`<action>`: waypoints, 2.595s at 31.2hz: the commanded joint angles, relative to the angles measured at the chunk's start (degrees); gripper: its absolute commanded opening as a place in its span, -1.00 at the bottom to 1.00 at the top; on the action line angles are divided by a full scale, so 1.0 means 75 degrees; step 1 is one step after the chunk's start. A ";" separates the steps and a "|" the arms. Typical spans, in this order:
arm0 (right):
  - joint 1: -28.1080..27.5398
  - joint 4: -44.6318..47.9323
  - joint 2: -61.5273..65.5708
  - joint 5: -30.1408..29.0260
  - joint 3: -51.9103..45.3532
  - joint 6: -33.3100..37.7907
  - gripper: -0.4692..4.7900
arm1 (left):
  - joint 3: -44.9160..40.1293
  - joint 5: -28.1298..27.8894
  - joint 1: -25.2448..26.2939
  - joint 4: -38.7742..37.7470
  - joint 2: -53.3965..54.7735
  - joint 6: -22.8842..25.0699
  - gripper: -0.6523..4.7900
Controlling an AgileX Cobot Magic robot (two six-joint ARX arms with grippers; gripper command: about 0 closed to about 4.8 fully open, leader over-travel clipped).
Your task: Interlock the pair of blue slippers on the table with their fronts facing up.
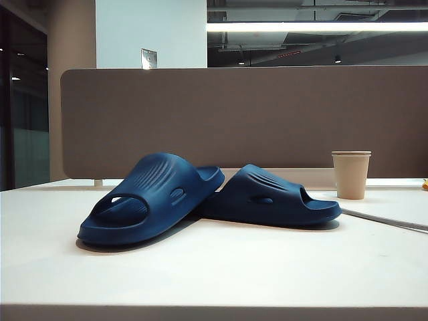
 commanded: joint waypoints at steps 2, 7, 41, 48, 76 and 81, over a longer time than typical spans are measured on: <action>0.0009 0.0131 0.0000 0.0020 -0.0009 0.0012 -0.82 | 0.0015 0.0029 0.0000 0.0035 0.0003 0.0003 -0.60; 0.0009 0.0131 0.0000 0.0017 -0.0009 0.0015 -0.82 | 0.0015 0.0029 0.0000 -0.0012 0.0003 0.0003 -0.60; 0.0012 -0.3879 0.1950 0.0055 0.4500 0.2999 -0.73 | 0.3786 0.1070 -0.0009 -0.3532 0.1912 -0.4144 -0.78; 0.0012 -0.3083 0.3768 -0.1708 0.4674 0.3013 -0.57 | 0.5082 0.2218 -0.0012 -0.3704 0.4138 -0.3276 -0.78; 0.0017 0.0143 0.7262 -0.3730 0.4674 0.3264 -0.11 | 0.5021 0.3191 -0.0883 -0.2206 0.7347 -0.3279 0.20; 0.0067 0.0420 0.7653 -0.3756 0.4677 0.3273 -0.26 | 0.4867 0.2908 -0.1221 -0.1973 0.7775 -0.3290 0.19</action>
